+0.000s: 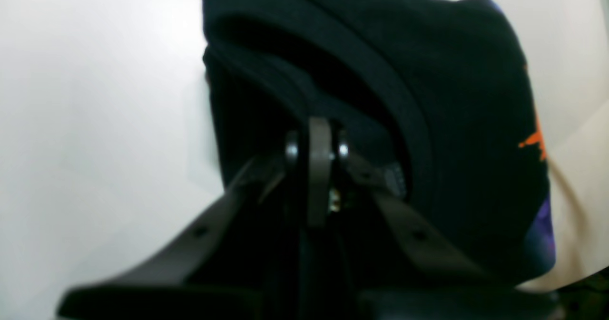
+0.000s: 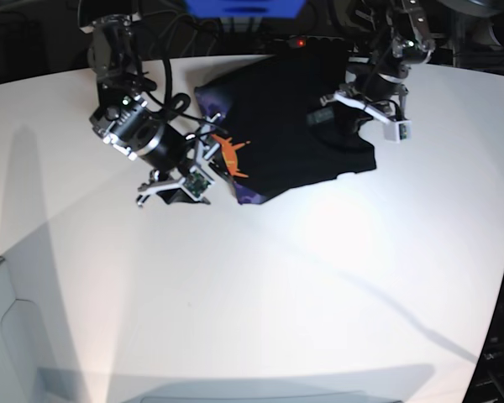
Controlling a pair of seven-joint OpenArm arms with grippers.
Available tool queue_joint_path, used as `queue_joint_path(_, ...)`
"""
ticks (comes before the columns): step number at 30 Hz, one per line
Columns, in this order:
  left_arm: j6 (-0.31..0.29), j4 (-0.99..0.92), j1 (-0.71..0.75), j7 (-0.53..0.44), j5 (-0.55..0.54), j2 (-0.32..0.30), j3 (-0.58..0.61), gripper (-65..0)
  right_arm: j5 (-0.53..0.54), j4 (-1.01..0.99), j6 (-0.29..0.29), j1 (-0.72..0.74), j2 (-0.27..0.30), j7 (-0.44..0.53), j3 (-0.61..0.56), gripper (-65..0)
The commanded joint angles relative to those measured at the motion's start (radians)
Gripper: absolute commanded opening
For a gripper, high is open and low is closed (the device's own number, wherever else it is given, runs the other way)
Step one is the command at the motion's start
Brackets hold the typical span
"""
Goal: Fold the T-shirt properly
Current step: 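Grasp the bundle edges with both grippers and flip it over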
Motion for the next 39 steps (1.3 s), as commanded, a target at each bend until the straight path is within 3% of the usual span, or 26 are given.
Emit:
queue_joint_path(1,-0.006,0.001,0.002,-0.010,-0.009,-0.001,-0.002,-64.9,0.019,0.015,0.007,0.011,-0.002,0.027,-0.001,-34.3)
queue_joint_path(13,0.001,-0.054,0.025,-0.007,0.002,-0.017,-0.003,-64.2,0.019,0.015,0.007,0.011,-0.002,0.027,-0.001,-34.3)
queue_joint_path(15,0.001,-0.054,0.026,-0.007,-0.006,-0.036,-0.002,-59.8,0.019,0.015,0.007,0.011,-0.002,0.027,-0.001,-34.3)
queue_joint_path(21,0.001,-0.074,0.026,-0.007,0.003,-0.041,-0.005,-37.9,0.019,0.015,0.007,0.020,-0.002,0.027,-0.001,-34.3)
queue_joint_path(39,0.001,-0.283,-0.198,-0.007,-0.005,-0.067,0.008,-40.3,0.019,0.015,0.007,0.051,-0.013,0.020,0.005,-34.3)
